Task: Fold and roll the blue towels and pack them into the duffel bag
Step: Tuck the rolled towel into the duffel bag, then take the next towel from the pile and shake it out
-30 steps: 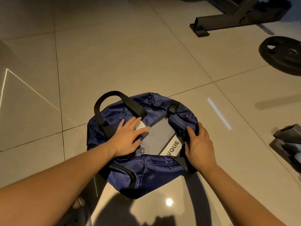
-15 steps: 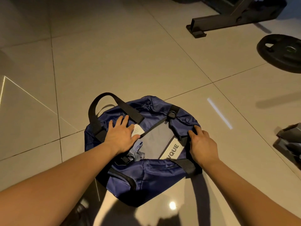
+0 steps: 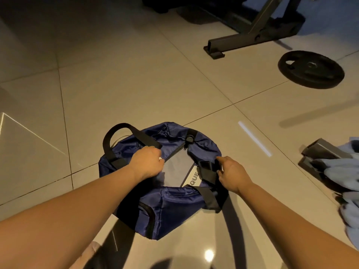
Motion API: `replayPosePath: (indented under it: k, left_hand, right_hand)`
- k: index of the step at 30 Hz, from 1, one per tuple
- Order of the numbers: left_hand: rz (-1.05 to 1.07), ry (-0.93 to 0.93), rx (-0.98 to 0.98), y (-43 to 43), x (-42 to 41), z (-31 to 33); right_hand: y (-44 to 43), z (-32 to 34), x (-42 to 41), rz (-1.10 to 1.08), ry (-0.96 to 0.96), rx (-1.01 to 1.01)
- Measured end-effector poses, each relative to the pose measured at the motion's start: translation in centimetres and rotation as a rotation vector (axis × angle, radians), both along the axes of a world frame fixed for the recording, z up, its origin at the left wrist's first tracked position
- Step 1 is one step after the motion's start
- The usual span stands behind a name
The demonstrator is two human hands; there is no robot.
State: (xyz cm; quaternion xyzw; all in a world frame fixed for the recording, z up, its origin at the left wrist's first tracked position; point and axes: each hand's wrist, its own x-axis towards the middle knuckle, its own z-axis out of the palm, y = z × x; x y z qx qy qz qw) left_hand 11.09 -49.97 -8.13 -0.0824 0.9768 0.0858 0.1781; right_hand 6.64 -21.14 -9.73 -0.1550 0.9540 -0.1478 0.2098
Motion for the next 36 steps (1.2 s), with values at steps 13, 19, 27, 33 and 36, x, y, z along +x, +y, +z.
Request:
replayPosePath:
  k: [13,19,27,33,36]
  left_hand:
    - [-0.194,0.046,0.298,18.5,2.0,10.0]
    - [-0.326,0.100,0.335,28.4,2.0,13.8]
    - [-0.499,0.064,0.432,36.7,1.8,14.5]
    - [-0.579,0.027,0.511,44.9,-1.7,11.0]
    - [-0.611,-0.035,0.545,49.1,-3.3,8.2]
  right_hand:
    - [10.8,9.8,5.1,-0.120,-0.111,-0.086]
    - [19.0,16.7,6.6,-0.208,0.032,-0.086]
    - [28.3,20.8,8.5,-0.315,0.055,0.080]
    - [38.0,16.9,9.4,-0.536,0.044,0.202]
    - [42.5,14.7,10.1,-0.608,0.004,0.255]
